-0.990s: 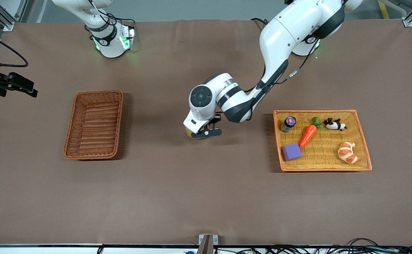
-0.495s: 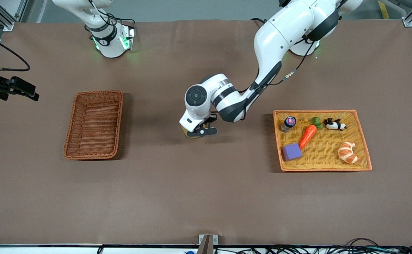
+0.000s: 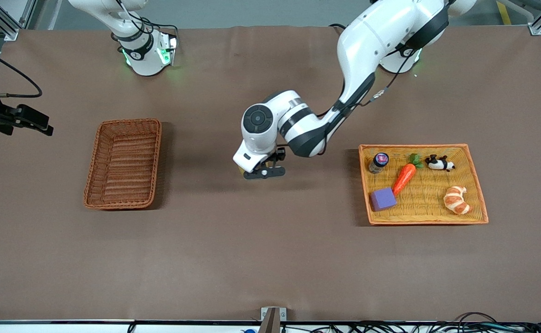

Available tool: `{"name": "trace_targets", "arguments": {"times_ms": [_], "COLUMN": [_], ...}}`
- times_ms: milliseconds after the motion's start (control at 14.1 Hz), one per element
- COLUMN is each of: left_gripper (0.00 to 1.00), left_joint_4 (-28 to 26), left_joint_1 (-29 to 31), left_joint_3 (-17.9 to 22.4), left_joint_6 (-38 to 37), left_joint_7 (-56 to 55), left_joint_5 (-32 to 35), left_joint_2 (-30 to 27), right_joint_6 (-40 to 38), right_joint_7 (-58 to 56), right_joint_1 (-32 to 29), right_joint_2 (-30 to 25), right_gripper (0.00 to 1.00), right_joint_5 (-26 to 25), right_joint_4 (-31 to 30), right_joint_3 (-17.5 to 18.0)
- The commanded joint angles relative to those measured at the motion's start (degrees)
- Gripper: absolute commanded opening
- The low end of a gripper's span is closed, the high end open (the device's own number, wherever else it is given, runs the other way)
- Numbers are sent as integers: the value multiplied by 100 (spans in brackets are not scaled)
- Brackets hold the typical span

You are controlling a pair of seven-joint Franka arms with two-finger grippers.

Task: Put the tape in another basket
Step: 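Set the tape roll on the table and open the left gripper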

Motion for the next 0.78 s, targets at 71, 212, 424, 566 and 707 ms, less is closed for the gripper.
{"name": "trace_targets", "arguments": {"times_ms": [71,212,424,566,707], "left_gripper": [96,100,100,100,100], "left_joint_4": [-236,-393,-867,-1027,-1054], "left_joint_1": [309,739,1459,1899,2251], "left_joint_3": [496,672,822,831,840], "left_joint_6": [-844,-986,-1126,-1258,-1390], "left_joint_7": [798,1475,2460,2918,3287], "left_joint_5": [-84,-530,-831,-980,-1025], "left_joint_2": [-1102,-1584,-2411,-2842,-3159], "right_joint_6": [319,766,1863,2961,3552], "right_joint_7": [77,680,2278,3325,4212], "right_joint_1": [294,330,365,461,594], "right_joint_2": [203,379,467,650,1150], "right_gripper": [100,100,100,100,100], "right_joint_5": [15,6,-73,-291,-905], "right_joint_4": [-61,-209,-1007,-1763,-1968], "right_joint_3": [98,465,1334,1871,2294]}}
